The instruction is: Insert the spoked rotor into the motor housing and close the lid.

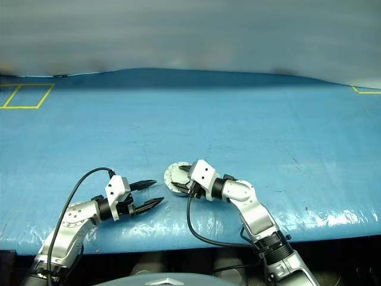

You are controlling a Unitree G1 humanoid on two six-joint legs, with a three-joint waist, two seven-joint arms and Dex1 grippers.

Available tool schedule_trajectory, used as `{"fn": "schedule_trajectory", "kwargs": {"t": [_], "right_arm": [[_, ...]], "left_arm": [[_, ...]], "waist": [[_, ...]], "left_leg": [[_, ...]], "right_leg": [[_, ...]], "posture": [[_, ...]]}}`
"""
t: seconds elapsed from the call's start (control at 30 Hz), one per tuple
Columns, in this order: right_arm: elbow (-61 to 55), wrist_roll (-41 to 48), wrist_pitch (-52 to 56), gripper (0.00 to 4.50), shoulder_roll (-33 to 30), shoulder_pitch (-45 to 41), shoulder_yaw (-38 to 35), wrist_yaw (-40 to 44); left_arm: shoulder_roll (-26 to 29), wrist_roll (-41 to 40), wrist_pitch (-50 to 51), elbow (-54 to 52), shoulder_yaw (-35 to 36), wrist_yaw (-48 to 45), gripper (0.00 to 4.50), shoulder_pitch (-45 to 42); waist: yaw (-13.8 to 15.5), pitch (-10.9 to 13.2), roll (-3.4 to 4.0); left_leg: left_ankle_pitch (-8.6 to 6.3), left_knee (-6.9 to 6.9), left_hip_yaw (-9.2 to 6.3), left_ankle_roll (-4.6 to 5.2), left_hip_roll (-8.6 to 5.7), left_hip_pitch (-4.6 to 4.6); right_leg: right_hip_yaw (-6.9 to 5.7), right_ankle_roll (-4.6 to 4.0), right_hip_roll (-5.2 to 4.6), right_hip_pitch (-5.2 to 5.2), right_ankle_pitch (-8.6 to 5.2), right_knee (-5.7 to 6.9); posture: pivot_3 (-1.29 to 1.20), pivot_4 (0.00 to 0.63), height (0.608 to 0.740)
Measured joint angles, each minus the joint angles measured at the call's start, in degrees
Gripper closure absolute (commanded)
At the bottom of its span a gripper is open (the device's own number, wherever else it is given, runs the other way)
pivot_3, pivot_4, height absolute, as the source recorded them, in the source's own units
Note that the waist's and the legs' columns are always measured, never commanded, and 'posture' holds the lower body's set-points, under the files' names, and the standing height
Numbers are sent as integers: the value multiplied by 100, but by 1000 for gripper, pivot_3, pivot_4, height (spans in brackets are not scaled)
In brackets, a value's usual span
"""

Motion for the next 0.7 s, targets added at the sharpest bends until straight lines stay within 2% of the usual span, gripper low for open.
{"fn": "schedule_trajectory", "kwargs": {"t": [0.3, 0.4, 0.5, 0.7], "right_arm": [[-7, 48, 10, 2447, 49, 9, 5, 11], [3, 165, 57, 1845, 108, 38, -49, 13], [4, 170, 69, 952, 117, 36, -48, 10], [52, 110, -43, 952, 108, 29, -47, -53]], "left_arm": [[-2, 13, -2, 0, 0, 11, 1349, 9], [-3, 14, -2, 0, 0, 11, 1349, 11], [-3, 15, -4, 0, 0, 11, 1349, 11], [-3, 17, -4, 0, 0, 8, 1349, 11]], "waist": [[2, -1, -2], [2, -1, -1], [5, -1, -1], [12, 0, -1]], "left_leg": [[0, -4, 1, 1, -2, 2], [0, -10, 1, 1, -2, 2], [-1, -14, 1, 1, -2, 1], [-1, -24, 2, 2, -3, -1]], "right_leg": [[0, -3, -13, 1, -1, -2], [0, -3, -16, -1, -1, -5], [-1, -4, -18, -1, -1, -10], [-2, -5, -22, -5, -2, -17]], "posture": [[0, 150, 740], [0, 150, 740], [0, 150, 740], [0, 150, 740]]}}
